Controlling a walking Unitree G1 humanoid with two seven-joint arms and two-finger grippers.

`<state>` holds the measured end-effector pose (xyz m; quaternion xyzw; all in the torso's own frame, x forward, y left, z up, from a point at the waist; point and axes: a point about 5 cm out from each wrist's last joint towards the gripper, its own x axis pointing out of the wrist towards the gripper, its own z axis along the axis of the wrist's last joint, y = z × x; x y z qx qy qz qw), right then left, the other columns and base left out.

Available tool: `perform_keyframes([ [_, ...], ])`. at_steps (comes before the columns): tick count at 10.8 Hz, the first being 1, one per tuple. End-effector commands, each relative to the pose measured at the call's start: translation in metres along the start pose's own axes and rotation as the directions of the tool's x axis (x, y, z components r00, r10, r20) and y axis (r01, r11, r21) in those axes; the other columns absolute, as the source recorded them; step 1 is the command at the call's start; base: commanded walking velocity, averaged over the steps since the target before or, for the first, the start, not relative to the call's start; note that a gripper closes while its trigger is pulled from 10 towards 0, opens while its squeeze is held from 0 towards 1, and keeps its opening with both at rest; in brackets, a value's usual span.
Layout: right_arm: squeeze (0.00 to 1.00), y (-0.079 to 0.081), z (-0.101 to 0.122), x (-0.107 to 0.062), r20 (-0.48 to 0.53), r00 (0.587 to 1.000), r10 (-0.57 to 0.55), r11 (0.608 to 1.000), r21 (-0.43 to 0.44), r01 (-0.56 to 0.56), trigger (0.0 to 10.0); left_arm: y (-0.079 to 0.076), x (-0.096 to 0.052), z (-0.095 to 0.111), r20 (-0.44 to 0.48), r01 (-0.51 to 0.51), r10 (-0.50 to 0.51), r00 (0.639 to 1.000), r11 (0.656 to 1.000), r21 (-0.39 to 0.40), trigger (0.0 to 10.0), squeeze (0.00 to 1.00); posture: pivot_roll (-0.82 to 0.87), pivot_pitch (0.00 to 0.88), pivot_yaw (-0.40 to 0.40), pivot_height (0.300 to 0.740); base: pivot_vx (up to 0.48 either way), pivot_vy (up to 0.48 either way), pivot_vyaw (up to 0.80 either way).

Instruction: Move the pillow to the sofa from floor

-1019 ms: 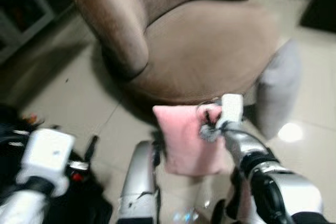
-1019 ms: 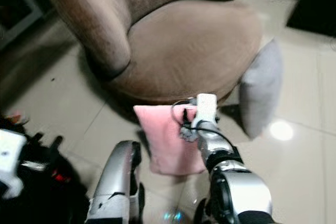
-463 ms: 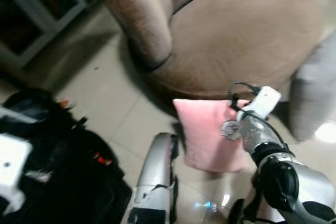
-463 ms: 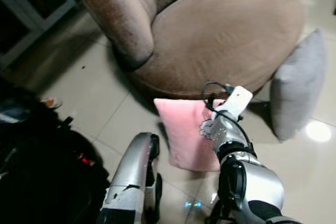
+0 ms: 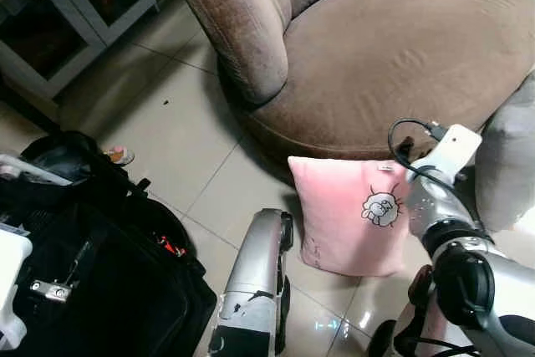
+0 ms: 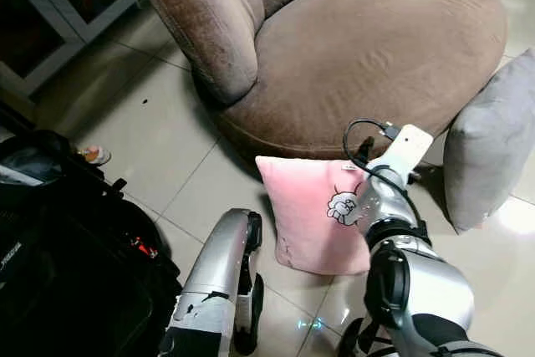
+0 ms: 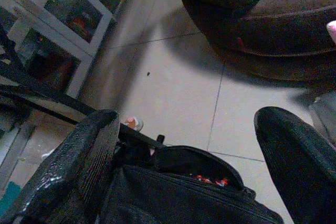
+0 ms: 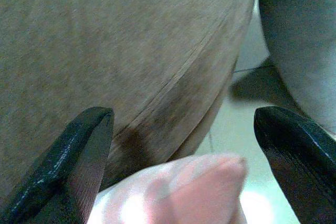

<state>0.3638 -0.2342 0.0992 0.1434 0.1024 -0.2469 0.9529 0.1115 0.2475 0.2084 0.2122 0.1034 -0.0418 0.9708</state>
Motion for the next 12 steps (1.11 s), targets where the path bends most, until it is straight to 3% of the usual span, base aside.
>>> perform_keyframes([
  [1,0.00,0.002,-0.003,-0.001,-0.015,1.000,0.002,1.000,-0.021,-0.002,10.0,-0.001,-0.003,0.003,0.003,0.007,-0.007,1.000,1.000,0.013,10.0,0.00,0.81,0.213,0.195,0.505,0.000,0.000,0.00],
  [3,0.00,0.007,-0.021,-0.005,-0.122,0.990,0.074,0.997,-0.028,-0.078,10.0,-0.012,-0.001,0.006,0.036,0.115,-0.113,0.993,0.992,-0.046,10.0,0.00,0.79,0.209,0.194,0.505,0.000,0.000,0.00],
  [4,0.00,0.004,-0.029,-0.007,-0.154,0.986,0.061,0.998,0.006,-0.060,10.0,-0.015,-0.002,0.007,0.041,0.149,-0.147,0.988,0.987,-0.053,10.0,0.00,0.80,0.208,0.195,0.505,0.000,0.000,0.00],
  [7,0.00,-0.008,-0.038,-0.008,-0.195,0.981,0.011,1.000,0.004,-0.011,10.0,-0.013,-0.006,0.007,0.032,0.151,-0.149,0.988,0.987,-0.057,10.0,0.00,0.80,0.208,0.195,0.505,0.000,0.000,0.00],
  [8,0.00,-0.016,-0.045,-0.010,-0.233,0.972,-0.019,0.999,-0.049,0.007,7.0,-0.015,-0.006,0.008,0.031,0.162,-0.160,0.987,0.985,-0.066,10.0,0.00,0.79,0.206,0.197,0.505,0.000,0.000,0.00],
  [9,0.00,-0.016,-0.046,-0.010,-0.235,0.972,-0.014,0.999,-0.045,0.004,5.7,-0.016,-0.006,0.008,0.032,0.166,-0.164,0.986,0.984,-0.068,10.0,0.00,0.79,0.206,0.197,0.505,0.000,0.000,0.00],
  [11,0.00,-0.014,-0.050,-0.012,-0.249,0.968,0.036,0.999,-0.017,-0.041,0.0,-0.016,-0.007,0.009,0.028,0.172,-0.171,0.985,0.983,-0.069,10.0,0.00,0.79,0.201,0.202,0.505,0.000,0.000,0.00],
  [12,0.00,-0.012,-0.052,-0.013,-0.254,0.966,0.046,0.999,-0.003,-0.049,0.0,-0.016,-0.007,0.009,0.025,0.174,-0.172,0.985,0.982,-0.068,10.0,0.00,0.79,0.201,0.202,0.505,0.000,0.000,0.00],
])
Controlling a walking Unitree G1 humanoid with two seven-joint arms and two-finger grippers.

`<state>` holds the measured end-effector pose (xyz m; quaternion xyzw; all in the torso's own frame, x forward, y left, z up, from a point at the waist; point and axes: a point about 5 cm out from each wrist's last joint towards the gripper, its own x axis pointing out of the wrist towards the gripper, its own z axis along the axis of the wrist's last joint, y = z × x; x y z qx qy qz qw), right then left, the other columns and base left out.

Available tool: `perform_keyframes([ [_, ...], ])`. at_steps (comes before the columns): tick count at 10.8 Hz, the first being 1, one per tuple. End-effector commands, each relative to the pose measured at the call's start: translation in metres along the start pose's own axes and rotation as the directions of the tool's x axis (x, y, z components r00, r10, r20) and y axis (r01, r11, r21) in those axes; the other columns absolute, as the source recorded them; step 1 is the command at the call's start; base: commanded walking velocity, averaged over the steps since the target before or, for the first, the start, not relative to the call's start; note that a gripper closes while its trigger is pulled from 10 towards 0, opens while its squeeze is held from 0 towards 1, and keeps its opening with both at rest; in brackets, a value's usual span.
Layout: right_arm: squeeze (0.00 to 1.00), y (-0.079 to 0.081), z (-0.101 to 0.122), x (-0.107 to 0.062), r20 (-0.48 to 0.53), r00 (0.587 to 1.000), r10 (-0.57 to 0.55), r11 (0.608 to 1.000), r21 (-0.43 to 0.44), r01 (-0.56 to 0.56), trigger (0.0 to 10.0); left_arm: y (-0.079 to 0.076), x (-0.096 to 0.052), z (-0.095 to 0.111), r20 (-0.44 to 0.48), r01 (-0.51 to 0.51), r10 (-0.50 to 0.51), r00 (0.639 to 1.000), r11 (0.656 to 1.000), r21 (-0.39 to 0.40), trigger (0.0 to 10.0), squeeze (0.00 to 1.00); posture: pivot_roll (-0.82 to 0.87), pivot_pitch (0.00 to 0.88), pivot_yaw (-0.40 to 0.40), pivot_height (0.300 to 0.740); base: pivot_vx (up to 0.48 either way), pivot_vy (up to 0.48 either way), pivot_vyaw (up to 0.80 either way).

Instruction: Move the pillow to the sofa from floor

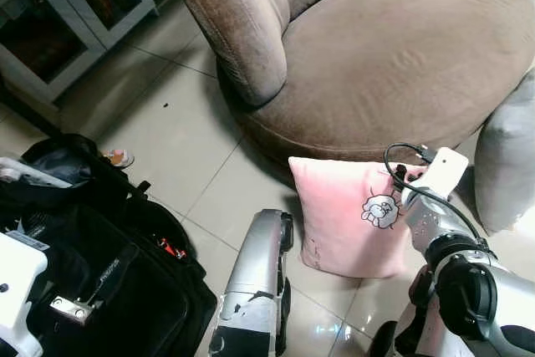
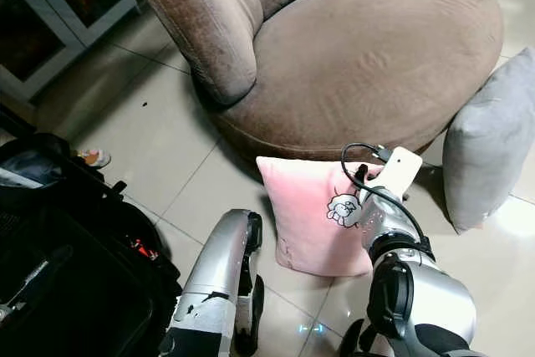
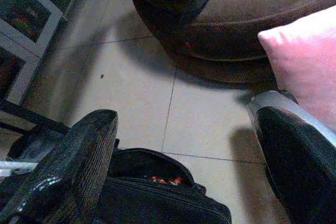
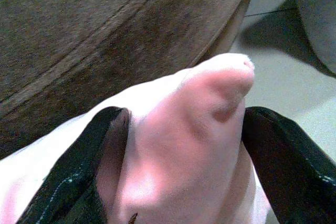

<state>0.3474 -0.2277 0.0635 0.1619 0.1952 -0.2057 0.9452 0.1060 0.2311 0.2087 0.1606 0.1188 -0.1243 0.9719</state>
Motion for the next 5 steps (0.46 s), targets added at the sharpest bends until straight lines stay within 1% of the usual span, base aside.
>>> perform_keyframes([
  [1,0.00,-0.0007,-0.0171,-0.0026,-0.060,0.998,0.003,1.000,0.021,-0.002,0.0,-0.0009,-0.0027,0.0035,0.004,-0.002,0.002,1.000,1.000,0.018,10.0,0.00,0.79,0.201,0.202,0.505,0.000,0.000,0.00],
  [5,0.00,-0.0009,-0.0232,-0.0039,-0.074,0.997,0.013,0.999,0.044,-0.010,0.0,-0.0002,-0.0036,0.0044,-0.007,-0.004,0.004,1.000,1.000,0.022,10.0,0.00,0.79,0.186,0.201,0.505,0.000,0.000,0.00],
])
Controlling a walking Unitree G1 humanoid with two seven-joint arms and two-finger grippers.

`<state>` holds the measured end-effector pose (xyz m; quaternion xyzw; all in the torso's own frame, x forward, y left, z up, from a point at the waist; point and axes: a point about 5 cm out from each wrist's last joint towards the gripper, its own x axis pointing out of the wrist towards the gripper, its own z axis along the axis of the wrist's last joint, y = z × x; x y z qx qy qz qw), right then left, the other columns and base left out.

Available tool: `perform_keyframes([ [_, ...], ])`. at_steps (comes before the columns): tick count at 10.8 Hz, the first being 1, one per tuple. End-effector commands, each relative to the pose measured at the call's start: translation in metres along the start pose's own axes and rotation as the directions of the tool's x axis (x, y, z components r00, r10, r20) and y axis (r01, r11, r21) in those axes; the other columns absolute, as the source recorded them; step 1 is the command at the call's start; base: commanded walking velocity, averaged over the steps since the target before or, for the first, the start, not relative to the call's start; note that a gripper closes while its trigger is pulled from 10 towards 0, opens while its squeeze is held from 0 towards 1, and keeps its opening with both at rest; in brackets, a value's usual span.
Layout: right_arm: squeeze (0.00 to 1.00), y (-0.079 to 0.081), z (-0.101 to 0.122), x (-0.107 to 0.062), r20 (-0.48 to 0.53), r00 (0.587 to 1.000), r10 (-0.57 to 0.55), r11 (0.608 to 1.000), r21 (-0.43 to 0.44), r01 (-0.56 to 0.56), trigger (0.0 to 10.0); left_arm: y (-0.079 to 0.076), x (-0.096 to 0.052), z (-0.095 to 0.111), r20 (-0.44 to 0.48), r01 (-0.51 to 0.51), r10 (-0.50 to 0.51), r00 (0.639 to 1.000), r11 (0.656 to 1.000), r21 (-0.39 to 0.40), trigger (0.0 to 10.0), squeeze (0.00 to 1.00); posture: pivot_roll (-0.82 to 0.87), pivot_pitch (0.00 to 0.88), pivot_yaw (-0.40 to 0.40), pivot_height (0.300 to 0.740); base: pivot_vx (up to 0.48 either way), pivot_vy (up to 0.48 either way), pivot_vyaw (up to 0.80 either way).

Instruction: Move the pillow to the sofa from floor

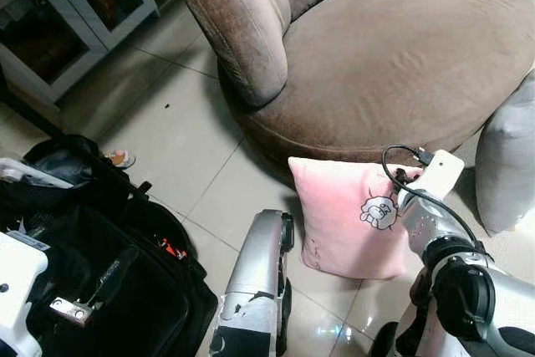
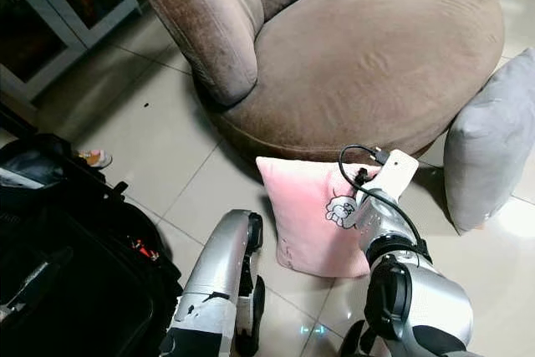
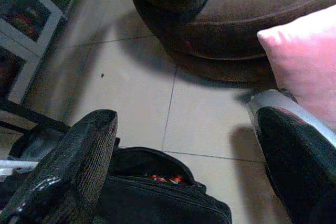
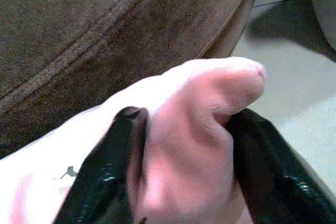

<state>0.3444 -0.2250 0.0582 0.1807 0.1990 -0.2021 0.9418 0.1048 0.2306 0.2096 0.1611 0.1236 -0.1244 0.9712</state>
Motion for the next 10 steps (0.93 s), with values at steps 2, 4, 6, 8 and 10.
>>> perform_keyframes([
  [2,0.00,-0.004,-0.018,-0.003,-0.059,0.998,-0.006,1.000,0.019,0.007,0.0,0.000,-0.003,0.004,-0.002,-0.007,0.007,1.000,1.000,0.022,10.0,0.00,0.79,0.186,0.201,0.505,0.000,0.000,0.00],
  [4,0.00,-0.006,-0.018,-0.003,-0.058,0.998,-0.007,1.000,0.025,0.009,0.0,-0.001,-0.002,0.004,-0.004,-0.007,0.007,1.000,1.000,0.019,10.0,0.00,0.78,0.182,0.199,0.505,0.000,0.000,0.00],
  [6,0.00,-0.008,-0.017,-0.003,-0.055,0.998,-0.011,0.999,0.034,0.013,0.0,-0.001,0.000,0.004,-0.004,-0.010,0.010,1.000,1.000,0.020,10.0,0.00,0.78,0.178,0.193,0.505,0.000,0.000,0.00],
  [8,0.00,-0.009,-0.014,-0.002,-0.043,0.999,-0.010,0.998,0.062,0.012,0.0,-0.002,0.003,0.004,-0.001,-0.021,0.021,1.000,1.000,0.021,10.0,0.00,0.76,0.167,0.175,0.505,0.000,0.000,0.00],
  [10,0.00,-0.004,-0.009,-0.002,-0.012,0.999,0.030,0.995,0.091,-0.028,0.0,-0.005,0.013,-0.001,0.011,-0.039,0.039,0.999,0.999,-0.002,10.0,0.00,0.68,0.145,0.121,0.505,0.000,0.000,0.00],
])
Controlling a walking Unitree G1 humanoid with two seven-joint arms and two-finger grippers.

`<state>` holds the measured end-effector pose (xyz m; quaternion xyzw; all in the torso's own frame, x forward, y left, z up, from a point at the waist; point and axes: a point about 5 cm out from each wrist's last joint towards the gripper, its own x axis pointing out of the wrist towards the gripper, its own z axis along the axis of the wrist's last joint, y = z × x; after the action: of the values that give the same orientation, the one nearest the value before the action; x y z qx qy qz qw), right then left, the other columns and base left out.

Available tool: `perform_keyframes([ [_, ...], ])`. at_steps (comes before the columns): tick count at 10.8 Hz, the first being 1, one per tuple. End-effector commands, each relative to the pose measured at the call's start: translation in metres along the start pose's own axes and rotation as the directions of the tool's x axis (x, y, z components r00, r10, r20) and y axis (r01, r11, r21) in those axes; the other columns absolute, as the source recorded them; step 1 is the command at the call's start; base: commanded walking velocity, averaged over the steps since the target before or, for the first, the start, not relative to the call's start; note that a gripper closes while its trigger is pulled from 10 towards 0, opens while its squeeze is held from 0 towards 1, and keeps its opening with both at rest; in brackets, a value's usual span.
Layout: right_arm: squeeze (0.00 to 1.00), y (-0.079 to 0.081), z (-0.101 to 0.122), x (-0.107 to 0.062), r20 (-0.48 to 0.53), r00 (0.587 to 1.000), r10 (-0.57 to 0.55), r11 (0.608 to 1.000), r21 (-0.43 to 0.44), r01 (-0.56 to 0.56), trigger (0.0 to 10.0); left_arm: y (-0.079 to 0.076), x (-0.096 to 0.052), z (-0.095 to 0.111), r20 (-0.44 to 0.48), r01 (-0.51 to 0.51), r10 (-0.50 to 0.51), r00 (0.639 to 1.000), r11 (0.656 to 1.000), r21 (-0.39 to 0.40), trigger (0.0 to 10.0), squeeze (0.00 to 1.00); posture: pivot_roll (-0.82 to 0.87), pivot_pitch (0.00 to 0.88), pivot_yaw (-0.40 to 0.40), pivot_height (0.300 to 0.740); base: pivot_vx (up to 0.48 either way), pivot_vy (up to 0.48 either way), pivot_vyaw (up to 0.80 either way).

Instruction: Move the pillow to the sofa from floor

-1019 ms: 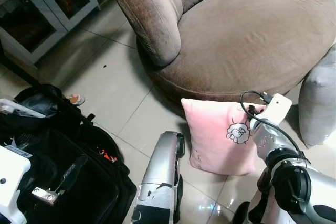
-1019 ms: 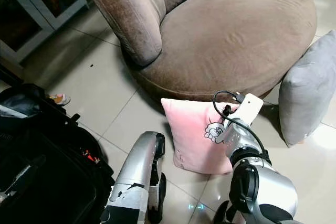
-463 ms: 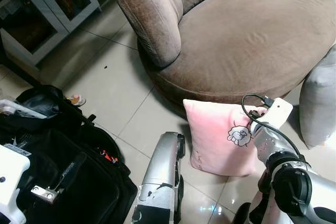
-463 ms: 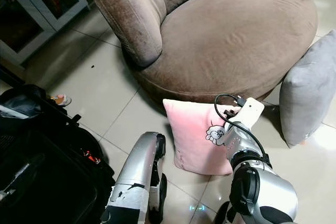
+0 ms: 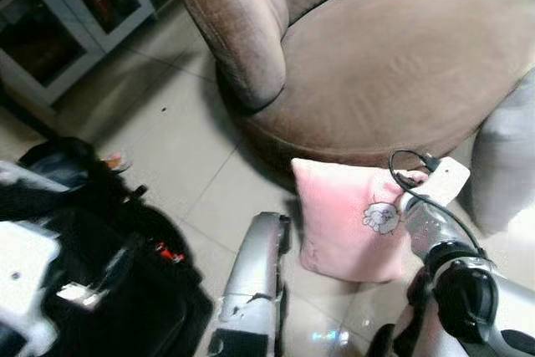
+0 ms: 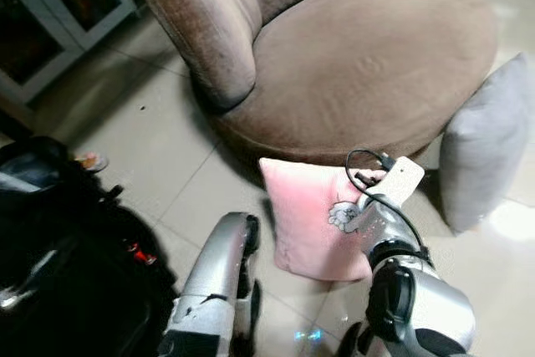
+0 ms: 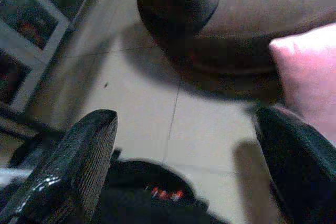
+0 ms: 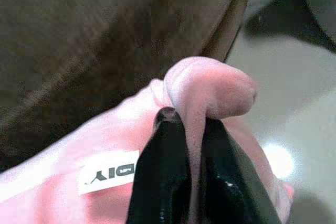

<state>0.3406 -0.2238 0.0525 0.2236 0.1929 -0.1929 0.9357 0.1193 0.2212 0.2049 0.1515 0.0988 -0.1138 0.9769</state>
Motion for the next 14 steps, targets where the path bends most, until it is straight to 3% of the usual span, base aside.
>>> perform_keyframes([
  [1,0.00,0.003,-0.002,-0.001,0.010,1.000,0.024,1.000,-0.005,-0.024,0.0,-0.001,0.005,-0.009,-0.029,-0.004,0.004,1.000,1.000,-0.009,10.0,0.00,0.62,0.132,0.102,0.505,0.000,0.000,0.00],
  [4,0.00,0.003,-0.002,-0.002,0.040,0.996,0.076,0.997,0.032,-0.077,0.0,-0.023,0.042,-0.041,-0.012,0.082,-0.083,0.996,0.992,-0.094,10.0,0.00,0.35,0.027,0.044,0.505,0.000,0.000,0.00],
  [5,0.00,0.004,0.002,-0.002,0.062,0.993,0.099,0.994,0.028,-0.101,0.0,-0.029,0.058,-0.049,0.010,0.093,-0.093,0.996,0.988,-0.123,10.0,0.00,0.24,0.000,0.012,0.505,0.000,0.000,0.00],
  [6,0.00,0.012,0.007,-0.002,0.094,0.987,0.131,0.990,0.030,-0.135,0.0,-0.033,0.083,-0.057,0.030,0.088,-0.085,0.996,0.987,-0.132,10.0,0.00,0.13,0.000,0.006,0.505,0.000,0.000,0.00],
  [7,0.00,0.022,0.009,-0.003,0.118,0.973,0.197,0.980,-0.023,-0.195,0.0,-0.034,0.112,-0.062,0.023,0.035,-0.032,0.999,0.992,-0.124,10.0,0.00,0.06,0.000,0.014,0.505,0.000,0.000,0.00],
  [8,0.00,0.028,0.009,-0.007,0.155,0.951,0.269,0.963,-0.073,-0.261,0.0,-0.029,0.128,-0.063,0.011,-0.035,0.037,0.999,0.993,-0.116,10.0,0.00,0.02,0.000,0.031,0.505,0.000,0.000,0.00],
  [9,0.00,0.030,0.011,-0.011,0.182,0.935,0.303,0.952,-0.106,-0.288,0.0,-0.028,0.135,-0.058,0.036,-0.035,0.039,0.999,0.993,-0.114,10.0,0.00,0.01,0.000,0.029,0.505,0.000,0.000,0.00],
  [12,0.00,0.036,0.040,-0.057,0.326,0.859,0.396,0.911,-0.260,-0.321,0.0,-0.035,0.160,-0.046,0.103,-0.076,0.091,0.991,0.987,-0.141,10.0,0.00,-0.04,0.000,0.030,0.505,0.000,0.000,0.00],
  [13,0.00,0.039,0.048,-0.072,0.340,0.844,0.415,0.897,-0.305,-0.319,2.4,-0.035,0.163,-0.044,0.109,-0.101,0.117,0.987,0.985,-0.138,10.0,0.00,-0.03,0.000,0.021,0.505,0.000,0.000,0.00],
  [14,0.00,0.047,0.051,-0.087,0.333,0.826,0.455,0.875,-0.341,-0.344,10.0,-0.034,0.162,-0.040,0.132,-0.104,0.118,0.984,0.988,-0.111,10.0,0.00,-0.03,0.000,0.021,0.505,0.000,0.000,0.00],
])
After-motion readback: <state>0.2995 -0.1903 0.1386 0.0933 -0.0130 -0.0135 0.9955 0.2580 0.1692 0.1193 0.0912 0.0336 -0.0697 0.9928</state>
